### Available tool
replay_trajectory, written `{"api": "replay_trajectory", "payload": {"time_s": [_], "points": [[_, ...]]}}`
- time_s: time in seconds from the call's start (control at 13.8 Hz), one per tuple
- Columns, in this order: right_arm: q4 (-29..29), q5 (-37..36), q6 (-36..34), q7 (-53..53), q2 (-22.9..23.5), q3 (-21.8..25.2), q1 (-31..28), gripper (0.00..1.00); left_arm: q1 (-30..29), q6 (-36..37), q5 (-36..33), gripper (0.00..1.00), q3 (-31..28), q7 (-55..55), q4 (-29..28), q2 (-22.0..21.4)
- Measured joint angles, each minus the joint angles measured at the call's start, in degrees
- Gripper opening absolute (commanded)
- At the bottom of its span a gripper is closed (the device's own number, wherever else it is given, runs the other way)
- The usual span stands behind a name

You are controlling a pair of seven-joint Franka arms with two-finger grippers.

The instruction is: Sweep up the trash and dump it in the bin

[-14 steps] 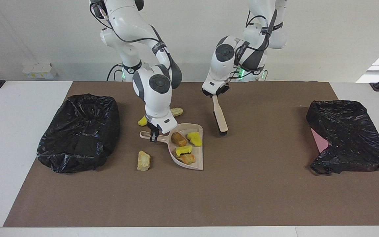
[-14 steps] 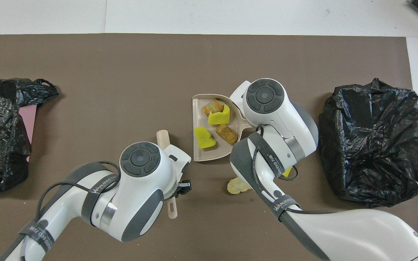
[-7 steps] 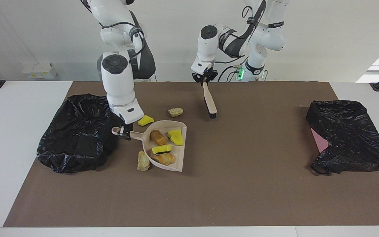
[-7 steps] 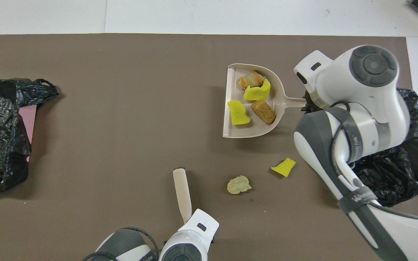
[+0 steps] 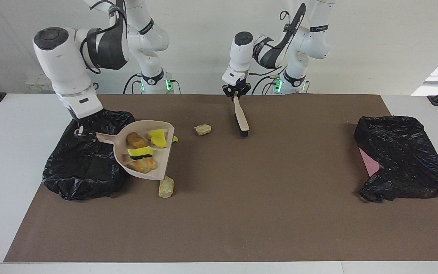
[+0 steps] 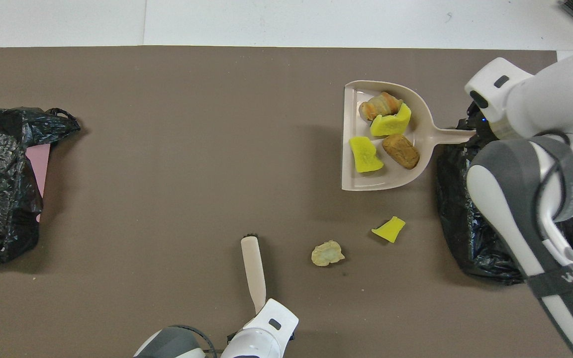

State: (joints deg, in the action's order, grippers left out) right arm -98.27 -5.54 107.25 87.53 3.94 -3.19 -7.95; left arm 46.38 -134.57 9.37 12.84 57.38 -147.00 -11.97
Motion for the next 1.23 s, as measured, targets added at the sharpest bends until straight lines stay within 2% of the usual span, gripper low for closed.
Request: {"api": "replay_trajectory", "payload": {"time_s": [0.29, 0.65, 0.94, 1.23], "points": [[-3.14, 0.06, -0.85, 10.71, -2.96, 0.09, -9.02, 0.0, -0.74, 0.16, 0.11, 1.0, -0.75, 0.01, 0.54, 0.35], [-12.07, -1.08, 5.58, 20.61, -8.14, 0.5, -17.49, 0.0, -8.84, 0.7, 0.05, 1.0, -1.46, -0.17, 5.85, 2.4], [-19.8, -9.96, 14.67, 20.78, -12.34, 0.42, -18.41, 0.0, -17.85, 2.79, -1.93, 1.0, -1.77, -6.16, 12.86, 5.74], [-22.25, -24.99, 17.34, 12.17, -13.46, -0.04, -16.23, 0.0, -26.9, 6.23, -2.16, 1.0, -1.95, -15.74, 21.58, 10.5]]}}
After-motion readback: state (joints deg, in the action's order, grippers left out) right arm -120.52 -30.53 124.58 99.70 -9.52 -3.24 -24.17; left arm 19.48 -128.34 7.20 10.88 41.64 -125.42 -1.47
